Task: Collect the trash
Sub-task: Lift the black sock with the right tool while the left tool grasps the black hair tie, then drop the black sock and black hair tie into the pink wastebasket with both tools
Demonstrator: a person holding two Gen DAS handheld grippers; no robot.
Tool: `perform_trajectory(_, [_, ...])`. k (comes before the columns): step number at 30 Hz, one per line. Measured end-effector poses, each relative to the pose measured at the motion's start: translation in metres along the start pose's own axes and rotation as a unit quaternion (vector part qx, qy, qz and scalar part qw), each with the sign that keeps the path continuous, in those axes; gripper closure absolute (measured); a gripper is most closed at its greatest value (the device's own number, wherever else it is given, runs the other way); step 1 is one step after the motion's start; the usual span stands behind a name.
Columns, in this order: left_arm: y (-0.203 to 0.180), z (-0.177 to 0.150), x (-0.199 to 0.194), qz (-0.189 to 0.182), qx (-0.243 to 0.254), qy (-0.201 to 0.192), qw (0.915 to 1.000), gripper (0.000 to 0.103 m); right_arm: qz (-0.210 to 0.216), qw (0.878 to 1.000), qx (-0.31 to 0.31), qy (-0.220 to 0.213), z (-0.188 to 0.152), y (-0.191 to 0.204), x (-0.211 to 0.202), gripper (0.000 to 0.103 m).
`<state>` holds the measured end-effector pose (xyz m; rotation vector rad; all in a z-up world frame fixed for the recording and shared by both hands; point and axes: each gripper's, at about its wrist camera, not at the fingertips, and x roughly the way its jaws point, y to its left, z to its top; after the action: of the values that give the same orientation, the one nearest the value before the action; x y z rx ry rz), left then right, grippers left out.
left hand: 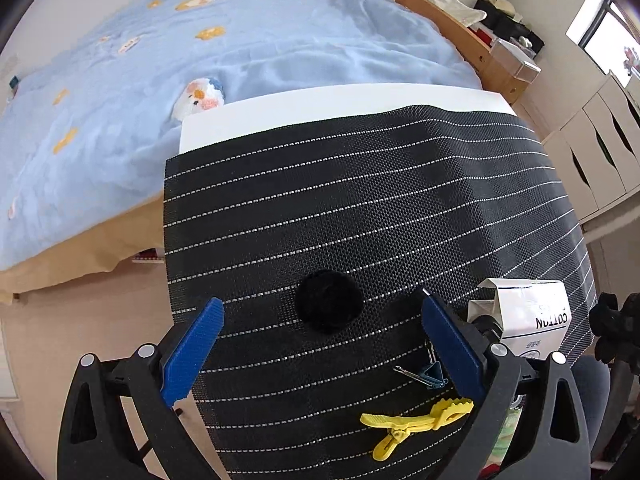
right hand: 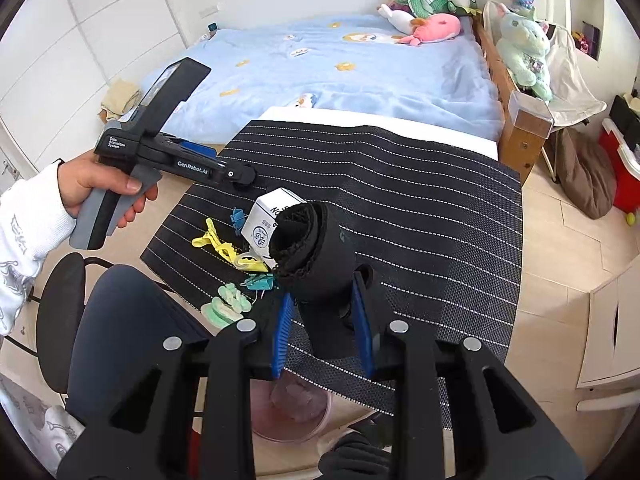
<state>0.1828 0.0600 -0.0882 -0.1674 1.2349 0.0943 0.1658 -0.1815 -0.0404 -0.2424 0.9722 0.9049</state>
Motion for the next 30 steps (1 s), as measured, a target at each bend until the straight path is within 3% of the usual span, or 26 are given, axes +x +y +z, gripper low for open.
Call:
perform_trajectory(3, [0.0,-0.001,0.004,0.0,0.001,0.002,1.0,0.015,0.0,1.0,0.001,0.001,0.0,-0.001,0.001,0.075])
perform_trajectory(5, [0.0,-0.002,0.007,0.004,0.002,0.005,1.0,0.027,0.001,1.0,0.002,0.001,0.0,-0.001,0.003,0.075])
perform_trajectory(9, [-0.001,-0.004,0.012,0.007,0.005,0.008,0.9999,0.035,0.002,1.0,0.002,0.004,0.0,-0.002,0.006,0.075])
perform_trajectory(11, [0.0,-0.005,0.013,0.013,0.006,0.008,0.9999,0.049,0.003,1.0,0.003,0.005,-0.001,-0.002,0.007,0.075])
perform_trajectory(13, [0.0,-0.006,0.012,0.02,0.009,0.005,0.9997,0.053,0.003,1.0,0.003,0.006,-0.001,-0.002,0.008,0.075])
perform_trajectory(14, [0.0,-0.006,0.012,0.021,0.01,0.003,0.9997,0.063,0.003,1.0,0.003,0.006,-0.001,-0.002,0.008,0.075])
perform_trajectory(16, [0.001,-0.006,0.01,0.024,0.012,0.0,0.9996,0.071,0.002,1.0,0.003,0.005,0.0,-0.001,0.008,0.075])
perform_trajectory(30, [-0.003,-0.028,-0.036,0.014,0.039,-0.075,0.9963,0.073,-0.005,1.0,-0.004,-0.001,0.0,0.005,0.004,0.075])
